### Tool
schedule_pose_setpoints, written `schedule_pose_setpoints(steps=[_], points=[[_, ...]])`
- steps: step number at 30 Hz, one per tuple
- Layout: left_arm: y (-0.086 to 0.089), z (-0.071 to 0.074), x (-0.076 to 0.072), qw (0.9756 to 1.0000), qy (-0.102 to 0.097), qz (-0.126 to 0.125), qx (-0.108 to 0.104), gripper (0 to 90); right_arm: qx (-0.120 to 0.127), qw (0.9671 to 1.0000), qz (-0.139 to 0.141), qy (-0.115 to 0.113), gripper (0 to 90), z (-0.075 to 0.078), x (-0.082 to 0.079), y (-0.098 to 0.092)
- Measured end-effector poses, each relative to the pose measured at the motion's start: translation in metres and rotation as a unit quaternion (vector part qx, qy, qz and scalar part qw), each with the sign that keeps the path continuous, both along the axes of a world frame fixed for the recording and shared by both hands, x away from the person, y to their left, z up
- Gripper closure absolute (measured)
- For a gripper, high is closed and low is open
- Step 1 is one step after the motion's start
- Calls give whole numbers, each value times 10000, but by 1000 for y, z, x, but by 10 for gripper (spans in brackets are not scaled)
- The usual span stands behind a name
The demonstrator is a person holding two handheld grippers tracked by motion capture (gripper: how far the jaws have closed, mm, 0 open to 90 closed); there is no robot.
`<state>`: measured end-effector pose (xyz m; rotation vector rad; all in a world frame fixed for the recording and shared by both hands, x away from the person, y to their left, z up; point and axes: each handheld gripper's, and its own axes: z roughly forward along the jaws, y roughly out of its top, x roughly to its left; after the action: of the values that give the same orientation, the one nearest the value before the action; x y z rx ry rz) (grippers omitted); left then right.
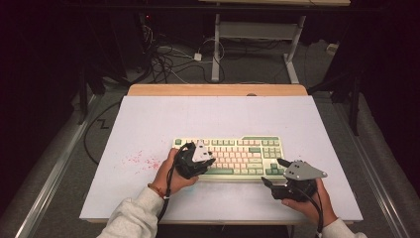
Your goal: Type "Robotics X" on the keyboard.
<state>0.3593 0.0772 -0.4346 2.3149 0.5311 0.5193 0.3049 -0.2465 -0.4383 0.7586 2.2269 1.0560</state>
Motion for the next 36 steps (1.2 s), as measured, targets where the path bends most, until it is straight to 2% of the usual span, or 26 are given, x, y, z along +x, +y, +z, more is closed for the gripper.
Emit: schedule_pose_setpoints(steps=[2,5,6,8,13,17,23,28,36], points=[[0,1,-2,9999,-107,23,36,625,1,10000,0,3,227,0,0,0],[0,2,-4,9996,-262,95,-22,543,9,10000,-8,2,227,0,0,0],[1,2,-5,9994,-327,139,-28,489,4,10000,-12,-1,227,0,0,0],[1,3,-6,9992,-358,131,-76,462,2,10000,-10,0,227,0,0,-1],[4,4,-10,9983,-517,162,-193,311,-5,10000,-8,-1,228,0,0,-1],[6,5,-12,9979,-572,139,-275,226,-5,10000,-14,3,228,0,0,-1],[15,8,-19,9963,-747,105,-417,180,7,10000,-32,5,229,0,1,-2],[26,8,-25,9954,-894,121,-325,171,25,10000,-47,9,231,0,1,-3],[48,7,-33,9946,-949,228,-351,171,12,10000,-38,28,250,0,1,-3]])
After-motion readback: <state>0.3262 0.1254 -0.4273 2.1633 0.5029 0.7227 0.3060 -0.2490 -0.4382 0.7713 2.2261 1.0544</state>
